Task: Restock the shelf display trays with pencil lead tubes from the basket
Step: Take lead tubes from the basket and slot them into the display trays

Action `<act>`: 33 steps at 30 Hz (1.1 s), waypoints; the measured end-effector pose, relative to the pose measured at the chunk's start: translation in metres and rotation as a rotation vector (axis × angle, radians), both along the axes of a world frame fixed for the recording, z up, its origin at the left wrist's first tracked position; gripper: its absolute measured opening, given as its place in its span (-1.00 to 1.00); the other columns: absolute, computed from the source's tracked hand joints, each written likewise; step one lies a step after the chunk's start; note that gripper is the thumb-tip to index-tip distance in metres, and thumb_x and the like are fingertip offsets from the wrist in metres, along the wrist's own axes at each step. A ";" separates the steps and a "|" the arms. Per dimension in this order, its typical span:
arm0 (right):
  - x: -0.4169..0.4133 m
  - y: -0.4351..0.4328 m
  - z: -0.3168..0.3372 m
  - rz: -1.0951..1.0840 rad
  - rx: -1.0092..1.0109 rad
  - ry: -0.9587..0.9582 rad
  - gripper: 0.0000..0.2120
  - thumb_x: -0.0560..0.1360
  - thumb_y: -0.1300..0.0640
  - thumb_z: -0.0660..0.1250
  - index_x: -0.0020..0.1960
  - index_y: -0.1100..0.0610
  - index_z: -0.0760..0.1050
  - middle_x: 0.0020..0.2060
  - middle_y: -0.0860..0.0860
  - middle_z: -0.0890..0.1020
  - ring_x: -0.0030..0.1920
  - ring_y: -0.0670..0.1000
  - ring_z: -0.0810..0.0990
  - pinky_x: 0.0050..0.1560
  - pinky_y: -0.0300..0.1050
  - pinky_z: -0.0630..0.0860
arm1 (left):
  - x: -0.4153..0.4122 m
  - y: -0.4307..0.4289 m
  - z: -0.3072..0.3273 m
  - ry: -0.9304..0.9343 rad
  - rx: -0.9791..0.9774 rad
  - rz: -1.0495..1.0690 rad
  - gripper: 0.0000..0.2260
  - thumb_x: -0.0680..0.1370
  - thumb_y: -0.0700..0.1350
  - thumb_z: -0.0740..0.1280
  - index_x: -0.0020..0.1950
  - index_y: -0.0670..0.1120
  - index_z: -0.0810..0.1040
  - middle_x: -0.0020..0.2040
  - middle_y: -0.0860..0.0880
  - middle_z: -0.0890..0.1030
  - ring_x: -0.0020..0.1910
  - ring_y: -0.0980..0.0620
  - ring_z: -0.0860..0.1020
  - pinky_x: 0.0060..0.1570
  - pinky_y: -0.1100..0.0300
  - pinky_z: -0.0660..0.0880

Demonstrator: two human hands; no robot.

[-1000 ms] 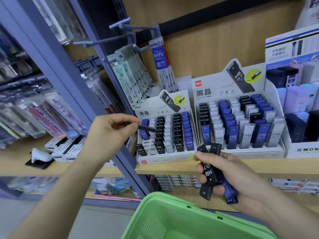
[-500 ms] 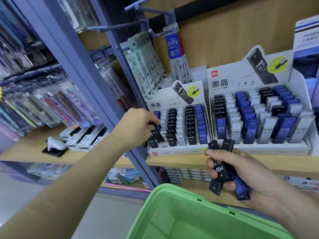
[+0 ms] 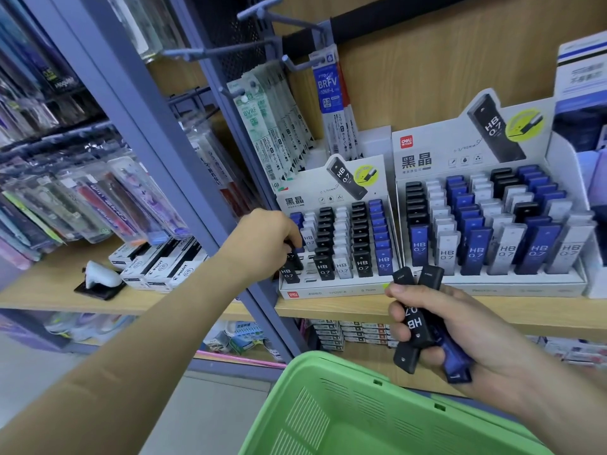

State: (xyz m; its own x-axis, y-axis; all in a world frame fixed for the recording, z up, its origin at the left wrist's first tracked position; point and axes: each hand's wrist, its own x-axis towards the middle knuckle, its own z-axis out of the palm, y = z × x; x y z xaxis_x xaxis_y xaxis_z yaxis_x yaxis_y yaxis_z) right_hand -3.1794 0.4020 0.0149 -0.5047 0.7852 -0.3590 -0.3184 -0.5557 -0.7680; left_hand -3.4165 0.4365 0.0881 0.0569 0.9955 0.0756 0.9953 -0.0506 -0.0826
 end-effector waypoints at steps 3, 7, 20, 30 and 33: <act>0.000 0.000 0.001 -0.003 -0.004 0.001 -0.68 0.23 0.12 0.50 -0.07 0.20 0.52 -0.36 0.11 0.56 -0.45 -0.02 0.50 -0.72 -0.33 0.25 | 0.001 0.000 0.002 0.007 -0.028 0.015 -0.74 0.54 -0.33 0.27 0.09 -0.09 0.66 0.05 -0.02 0.66 0.05 0.02 0.60 0.08 0.11 0.53; 0.002 -0.001 0.002 -0.004 -0.009 -0.003 -0.72 0.22 0.12 0.50 -0.14 0.19 0.53 -0.37 0.11 0.56 -0.45 -0.02 0.49 -0.71 -0.34 0.25 | 0.001 -0.001 0.002 0.009 -0.114 0.015 -0.71 0.54 -0.35 0.25 0.13 -0.10 0.66 0.08 -0.03 0.66 0.10 0.01 0.59 0.11 0.10 0.53; 0.002 -0.006 0.010 0.006 -0.038 0.093 -0.76 0.30 -0.01 0.47 -0.12 0.13 0.65 -0.35 0.10 0.55 -0.46 -0.02 0.51 -0.73 -0.35 0.24 | 0.019 -0.004 -0.008 -0.038 -0.037 0.045 -0.69 0.59 -0.30 0.17 0.21 -0.04 0.58 0.04 -0.05 0.64 -0.10 -0.01 0.57 -0.02 0.15 0.50; 0.001 -0.006 0.009 0.070 -0.013 0.092 -0.43 0.29 -0.13 0.44 0.16 0.20 0.53 -0.36 0.08 0.54 -0.48 -0.04 0.48 -0.72 -0.38 0.21 | 0.087 -0.056 -0.021 -1.253 -0.133 -0.061 -0.76 0.36 -0.23 0.53 -0.01 -0.11 0.62 -0.21 0.02 0.61 -0.25 0.09 0.53 -0.08 0.18 0.55; 0.006 -0.003 0.010 0.077 -0.009 0.087 -0.52 0.28 -0.11 0.46 0.09 0.15 0.55 -0.32 0.10 0.56 -0.49 -0.06 0.45 -0.72 -0.37 0.19 | 0.077 -0.054 -0.020 -1.435 -0.045 0.043 -0.76 0.32 -0.27 0.52 -0.09 -0.16 0.56 -0.27 -0.08 0.62 -0.33 0.04 0.54 -0.23 0.24 0.52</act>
